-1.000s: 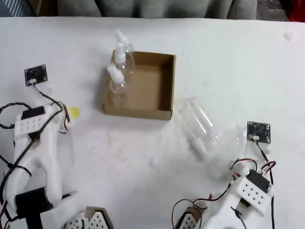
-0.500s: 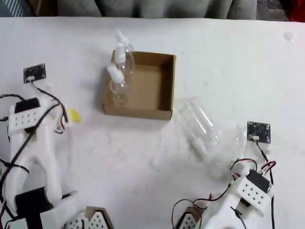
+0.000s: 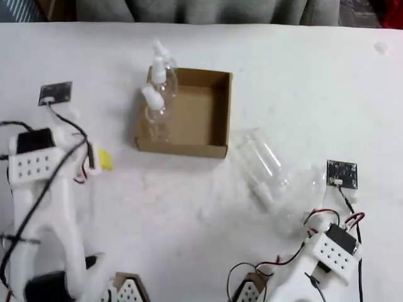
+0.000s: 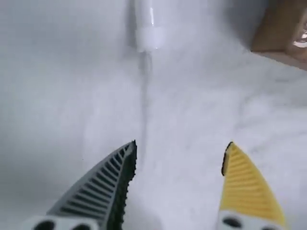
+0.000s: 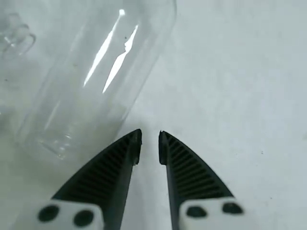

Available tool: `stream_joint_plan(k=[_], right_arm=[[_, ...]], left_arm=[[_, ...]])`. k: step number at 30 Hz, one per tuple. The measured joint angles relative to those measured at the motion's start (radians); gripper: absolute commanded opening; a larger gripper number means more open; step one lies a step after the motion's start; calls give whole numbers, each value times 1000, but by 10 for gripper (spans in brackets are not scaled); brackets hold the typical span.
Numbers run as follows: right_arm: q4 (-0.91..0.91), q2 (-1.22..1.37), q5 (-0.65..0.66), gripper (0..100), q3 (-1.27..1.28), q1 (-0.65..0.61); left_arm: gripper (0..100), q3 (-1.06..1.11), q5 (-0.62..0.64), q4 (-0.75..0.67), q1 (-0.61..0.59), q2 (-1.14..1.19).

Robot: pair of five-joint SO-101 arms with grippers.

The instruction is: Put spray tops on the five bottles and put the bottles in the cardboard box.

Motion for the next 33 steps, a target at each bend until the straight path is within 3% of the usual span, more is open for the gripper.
stream_joint_plan(k=[10,20,25,33], right_arm=[[0,0,0,38,0,0],[0,0,0,38,0,-2],[0,0,0,38,0,-2],[0,0,0,38,0,-2]], left_arm=[[260,219,-92,-86,80,-199],[260,503,-107,-325,-135,-204],[260,592,-107,-468,-147,-204],[260,600,-107,-491,-147,-204]])
